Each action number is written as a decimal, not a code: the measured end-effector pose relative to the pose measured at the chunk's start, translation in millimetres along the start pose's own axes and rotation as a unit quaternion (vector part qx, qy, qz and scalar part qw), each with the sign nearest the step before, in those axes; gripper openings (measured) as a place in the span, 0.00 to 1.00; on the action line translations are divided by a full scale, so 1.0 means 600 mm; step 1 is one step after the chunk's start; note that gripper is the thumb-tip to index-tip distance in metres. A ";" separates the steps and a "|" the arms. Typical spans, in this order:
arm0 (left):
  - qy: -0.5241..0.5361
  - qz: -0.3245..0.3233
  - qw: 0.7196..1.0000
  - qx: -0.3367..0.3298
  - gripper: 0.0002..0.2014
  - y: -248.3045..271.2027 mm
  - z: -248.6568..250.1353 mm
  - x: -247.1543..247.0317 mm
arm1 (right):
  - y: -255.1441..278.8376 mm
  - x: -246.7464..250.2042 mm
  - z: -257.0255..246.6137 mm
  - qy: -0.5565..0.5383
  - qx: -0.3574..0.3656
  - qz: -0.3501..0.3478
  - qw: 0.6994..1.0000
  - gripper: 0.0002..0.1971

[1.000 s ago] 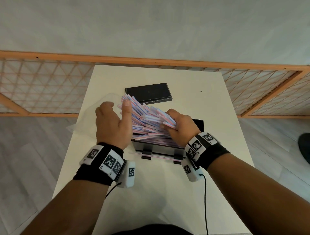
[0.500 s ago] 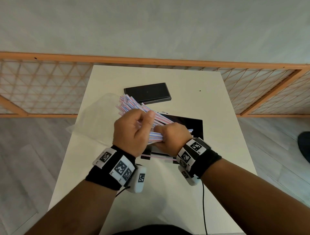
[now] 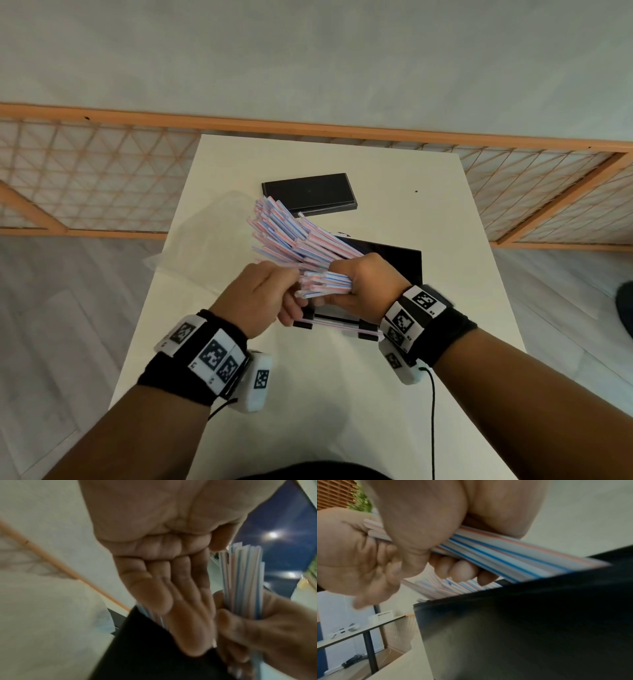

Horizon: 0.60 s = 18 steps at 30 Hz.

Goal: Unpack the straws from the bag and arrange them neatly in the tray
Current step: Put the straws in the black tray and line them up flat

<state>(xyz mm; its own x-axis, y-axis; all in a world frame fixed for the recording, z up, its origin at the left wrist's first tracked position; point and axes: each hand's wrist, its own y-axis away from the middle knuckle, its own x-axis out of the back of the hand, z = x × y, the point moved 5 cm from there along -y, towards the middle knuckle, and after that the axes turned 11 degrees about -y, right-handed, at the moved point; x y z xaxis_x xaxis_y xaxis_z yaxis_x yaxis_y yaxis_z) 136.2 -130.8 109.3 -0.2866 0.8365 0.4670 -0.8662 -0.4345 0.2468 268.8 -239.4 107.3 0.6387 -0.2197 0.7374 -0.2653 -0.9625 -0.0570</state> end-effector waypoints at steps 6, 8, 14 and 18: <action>-0.160 0.091 0.983 -0.021 0.54 -0.022 -0.020 0.024 | 0.005 -0.007 0.026 0.011 -0.089 -0.043 0.995 0.18; -0.168 0.094 0.981 -0.020 0.48 -0.024 -0.014 0.024 | -0.001 -0.018 0.033 0.028 -0.121 -0.062 0.990 0.21; -0.154 0.096 0.982 -0.044 0.40 -0.025 0.008 0.008 | -0.026 -0.052 0.027 0.084 -0.187 -0.152 0.967 0.34; -0.213 0.148 0.961 -0.090 0.12 -0.032 0.011 -0.006 | -0.040 -0.069 0.024 0.109 -0.208 -0.123 0.964 0.35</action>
<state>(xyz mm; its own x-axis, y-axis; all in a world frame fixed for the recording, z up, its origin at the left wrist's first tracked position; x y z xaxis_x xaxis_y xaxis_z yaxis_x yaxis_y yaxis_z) 156.3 -127.6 108.8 -0.3715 0.4546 0.8096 -0.8400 -0.5359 -0.0845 259.4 -209.3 68.3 0.5647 0.0886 0.8205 -0.4210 -0.8242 0.3788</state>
